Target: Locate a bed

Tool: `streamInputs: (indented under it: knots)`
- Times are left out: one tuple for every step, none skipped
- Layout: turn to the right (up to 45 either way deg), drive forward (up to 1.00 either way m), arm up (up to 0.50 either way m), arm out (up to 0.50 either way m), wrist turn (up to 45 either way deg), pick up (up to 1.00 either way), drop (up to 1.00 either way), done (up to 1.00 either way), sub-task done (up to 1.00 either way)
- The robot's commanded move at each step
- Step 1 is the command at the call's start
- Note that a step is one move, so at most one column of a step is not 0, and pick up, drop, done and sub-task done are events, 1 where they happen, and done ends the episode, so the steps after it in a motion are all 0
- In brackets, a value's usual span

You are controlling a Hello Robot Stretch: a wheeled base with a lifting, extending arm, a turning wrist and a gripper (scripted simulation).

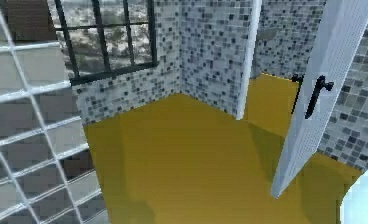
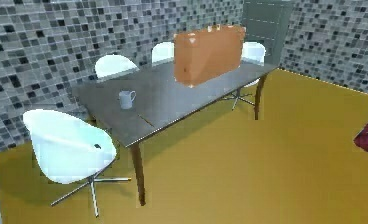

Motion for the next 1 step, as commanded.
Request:
streamInputs:
  knots:
    - [45.0, 0.0, 0.0, 0.0, 0.0, 0.0, 0.0, 0.0, 0.0]
